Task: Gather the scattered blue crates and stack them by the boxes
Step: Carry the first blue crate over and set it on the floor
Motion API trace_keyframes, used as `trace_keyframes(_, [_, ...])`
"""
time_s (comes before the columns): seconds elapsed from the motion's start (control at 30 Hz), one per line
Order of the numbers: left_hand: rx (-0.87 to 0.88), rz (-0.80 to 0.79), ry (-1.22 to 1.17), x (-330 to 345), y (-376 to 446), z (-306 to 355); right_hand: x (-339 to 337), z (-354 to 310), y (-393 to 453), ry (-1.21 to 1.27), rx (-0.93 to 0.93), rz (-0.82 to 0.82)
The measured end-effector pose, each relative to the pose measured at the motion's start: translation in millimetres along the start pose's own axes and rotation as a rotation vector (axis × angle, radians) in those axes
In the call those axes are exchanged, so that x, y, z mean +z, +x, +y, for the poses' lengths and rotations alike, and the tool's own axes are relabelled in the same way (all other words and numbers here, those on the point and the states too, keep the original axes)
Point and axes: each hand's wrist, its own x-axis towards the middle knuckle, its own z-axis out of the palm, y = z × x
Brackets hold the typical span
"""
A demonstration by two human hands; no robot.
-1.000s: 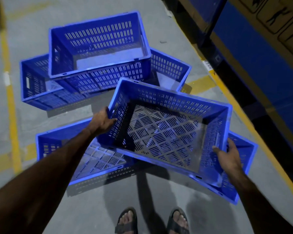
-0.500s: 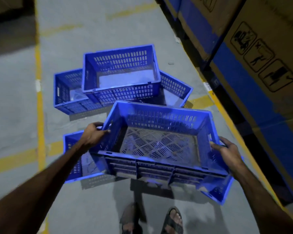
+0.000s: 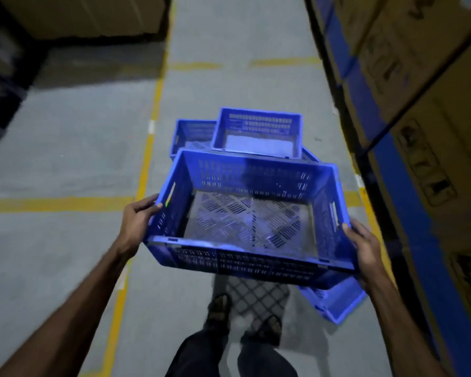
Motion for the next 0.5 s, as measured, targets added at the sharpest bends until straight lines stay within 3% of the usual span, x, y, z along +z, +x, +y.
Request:
trace_keyframes(0.2, [0.007,0.243,-0.147,-87.6,-82.9,6.5,45.2,-38.5,-37.6,-0.053,-0.082,-0.228])
trace_keyframes(0.37, [-0.007,0.34,-0.32,-155.3,-140.6,-17.7,88.3,-51.9,-52.0,-0.043,-0.111,-0.376])
trace_keyframes(0.5, [-0.019,0.381,-0.439,-198.1,-185.1,-27.2,143.9,-82.1,-98.1,0.023,0.02,-0.478])
